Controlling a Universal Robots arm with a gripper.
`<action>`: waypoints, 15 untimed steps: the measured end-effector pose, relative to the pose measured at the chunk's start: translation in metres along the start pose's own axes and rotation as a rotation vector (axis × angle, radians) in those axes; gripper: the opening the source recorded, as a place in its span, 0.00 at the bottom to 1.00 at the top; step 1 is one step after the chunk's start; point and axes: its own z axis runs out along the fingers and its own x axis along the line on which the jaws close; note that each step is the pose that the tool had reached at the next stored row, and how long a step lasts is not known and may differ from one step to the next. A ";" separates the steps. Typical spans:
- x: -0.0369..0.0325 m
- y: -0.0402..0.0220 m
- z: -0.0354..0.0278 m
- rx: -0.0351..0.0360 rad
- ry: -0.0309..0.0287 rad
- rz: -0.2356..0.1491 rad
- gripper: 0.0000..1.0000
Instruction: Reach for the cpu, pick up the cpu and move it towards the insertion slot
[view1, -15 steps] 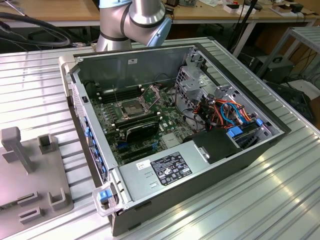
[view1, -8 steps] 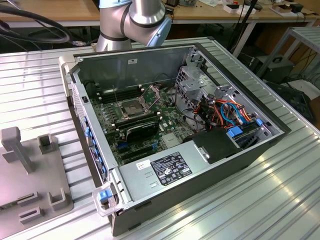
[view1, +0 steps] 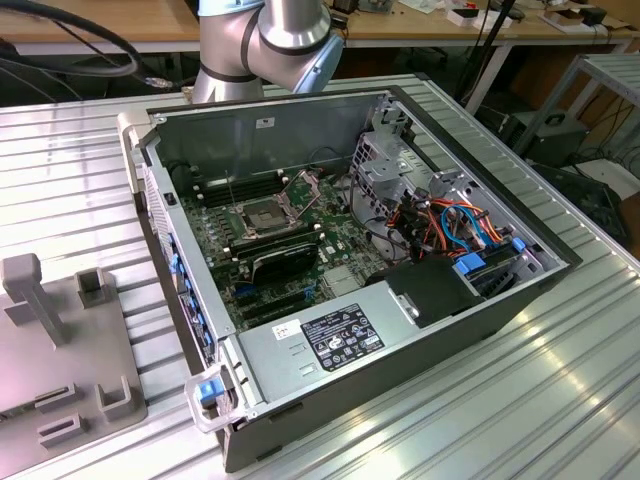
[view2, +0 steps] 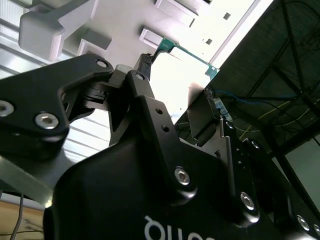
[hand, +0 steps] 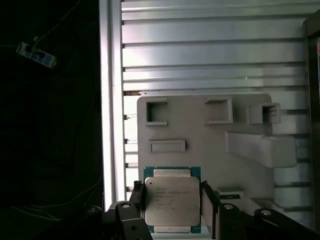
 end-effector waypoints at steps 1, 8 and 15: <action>0.0001 0.0001 -0.0012 0.0000 0.0000 0.000 0.55; 0.0002 0.0005 -0.0108 0.0000 0.0000 0.000 0.55; 0.0004 0.0010 -0.0208 -0.0001 0.0000 0.000 0.55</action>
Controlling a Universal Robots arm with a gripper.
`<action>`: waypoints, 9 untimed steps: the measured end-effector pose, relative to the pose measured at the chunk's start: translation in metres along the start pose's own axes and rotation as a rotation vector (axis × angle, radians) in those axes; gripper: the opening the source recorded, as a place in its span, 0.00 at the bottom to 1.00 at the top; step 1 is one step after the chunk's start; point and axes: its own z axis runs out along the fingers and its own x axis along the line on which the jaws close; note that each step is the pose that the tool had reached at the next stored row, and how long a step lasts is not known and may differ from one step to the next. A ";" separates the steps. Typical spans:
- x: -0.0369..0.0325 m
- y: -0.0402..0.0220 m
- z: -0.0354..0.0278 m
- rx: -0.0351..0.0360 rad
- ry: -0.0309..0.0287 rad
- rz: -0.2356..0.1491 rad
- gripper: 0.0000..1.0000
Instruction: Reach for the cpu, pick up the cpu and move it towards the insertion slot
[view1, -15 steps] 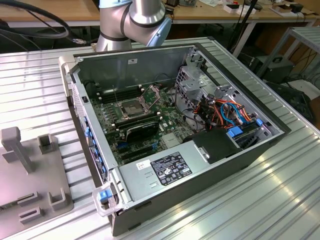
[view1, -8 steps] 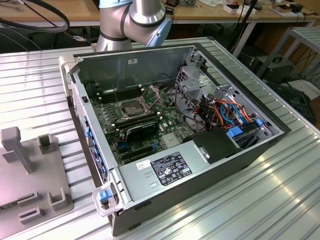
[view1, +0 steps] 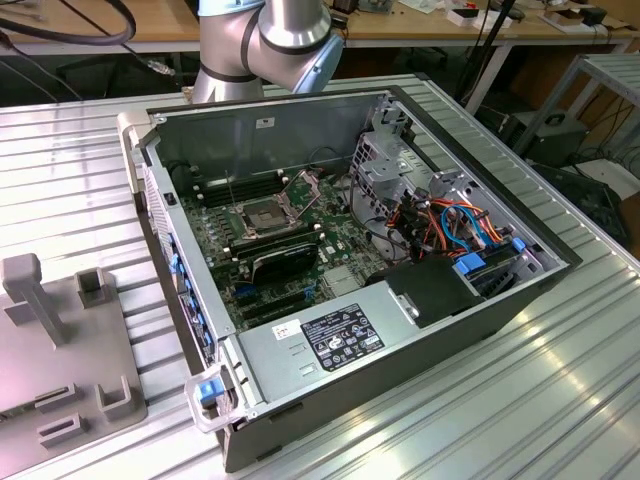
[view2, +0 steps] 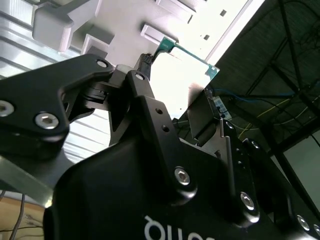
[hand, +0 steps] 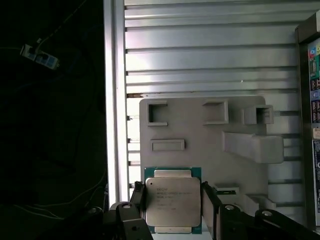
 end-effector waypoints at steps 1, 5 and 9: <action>0.0000 0.0001 -0.0014 0.0001 0.0000 0.000 0.55; 0.0001 0.0003 -0.0070 0.0000 0.0000 0.000 0.55; 0.0002 0.0006 -0.0125 0.0001 0.0000 0.000 0.55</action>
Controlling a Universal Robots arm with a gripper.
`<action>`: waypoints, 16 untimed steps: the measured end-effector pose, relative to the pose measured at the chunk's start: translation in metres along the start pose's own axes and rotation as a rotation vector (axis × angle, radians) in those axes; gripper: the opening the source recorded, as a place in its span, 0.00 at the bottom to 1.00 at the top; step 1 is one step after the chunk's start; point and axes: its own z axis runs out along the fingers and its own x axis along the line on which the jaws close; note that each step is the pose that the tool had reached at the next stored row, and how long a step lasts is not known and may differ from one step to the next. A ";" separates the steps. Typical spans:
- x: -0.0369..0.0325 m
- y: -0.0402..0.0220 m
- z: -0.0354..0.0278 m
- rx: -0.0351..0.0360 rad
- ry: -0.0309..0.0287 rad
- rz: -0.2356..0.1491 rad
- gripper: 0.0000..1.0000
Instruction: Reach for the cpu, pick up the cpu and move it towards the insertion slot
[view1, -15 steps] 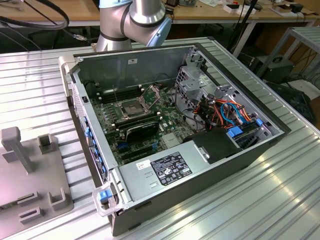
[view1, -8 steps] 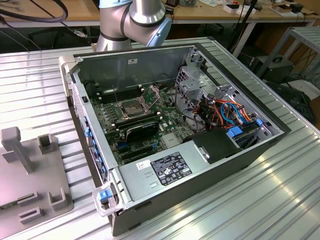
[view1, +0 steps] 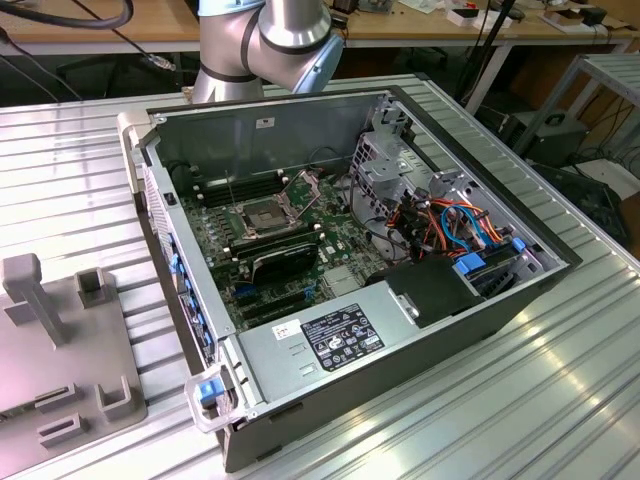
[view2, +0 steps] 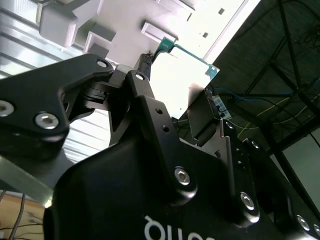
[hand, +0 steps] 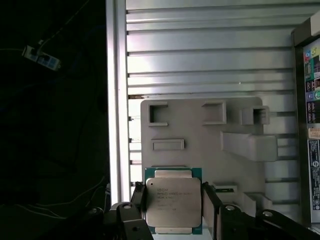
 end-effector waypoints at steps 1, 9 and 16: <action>0.0000 0.0001 -0.0014 0.0000 0.0001 0.000 0.55; 0.0001 0.0004 -0.0074 0.0000 0.0000 0.000 0.55; -0.0057 0.0006 -0.0075 0.0000 0.0000 0.000 0.55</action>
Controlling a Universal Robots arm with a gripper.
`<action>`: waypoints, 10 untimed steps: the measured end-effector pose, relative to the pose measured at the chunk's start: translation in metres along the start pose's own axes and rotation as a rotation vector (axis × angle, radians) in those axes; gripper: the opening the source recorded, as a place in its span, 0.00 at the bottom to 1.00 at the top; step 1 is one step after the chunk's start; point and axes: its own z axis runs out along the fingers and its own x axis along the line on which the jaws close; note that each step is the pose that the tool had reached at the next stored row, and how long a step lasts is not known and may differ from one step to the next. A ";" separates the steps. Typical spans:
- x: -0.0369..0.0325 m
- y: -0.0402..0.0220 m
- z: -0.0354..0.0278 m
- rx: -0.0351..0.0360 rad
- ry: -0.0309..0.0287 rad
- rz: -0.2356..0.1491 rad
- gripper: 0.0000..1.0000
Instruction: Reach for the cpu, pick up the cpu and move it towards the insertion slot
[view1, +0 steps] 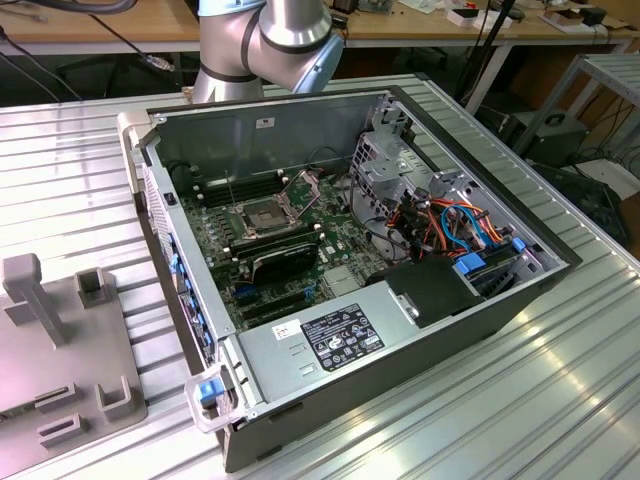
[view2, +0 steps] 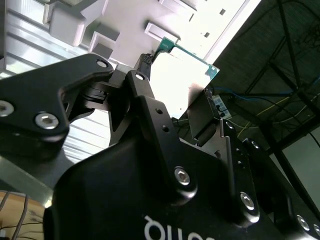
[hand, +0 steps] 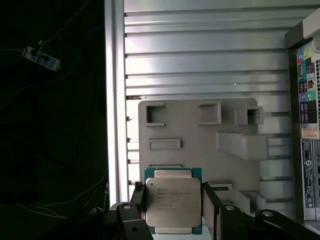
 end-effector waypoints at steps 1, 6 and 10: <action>-0.0008 0.0000 0.0000 0.0000 0.0000 0.000 0.55; -0.0043 0.0001 -0.0001 0.0000 0.0000 0.000 0.55; -0.0090 0.0003 -0.0001 0.0000 -0.0001 0.000 0.55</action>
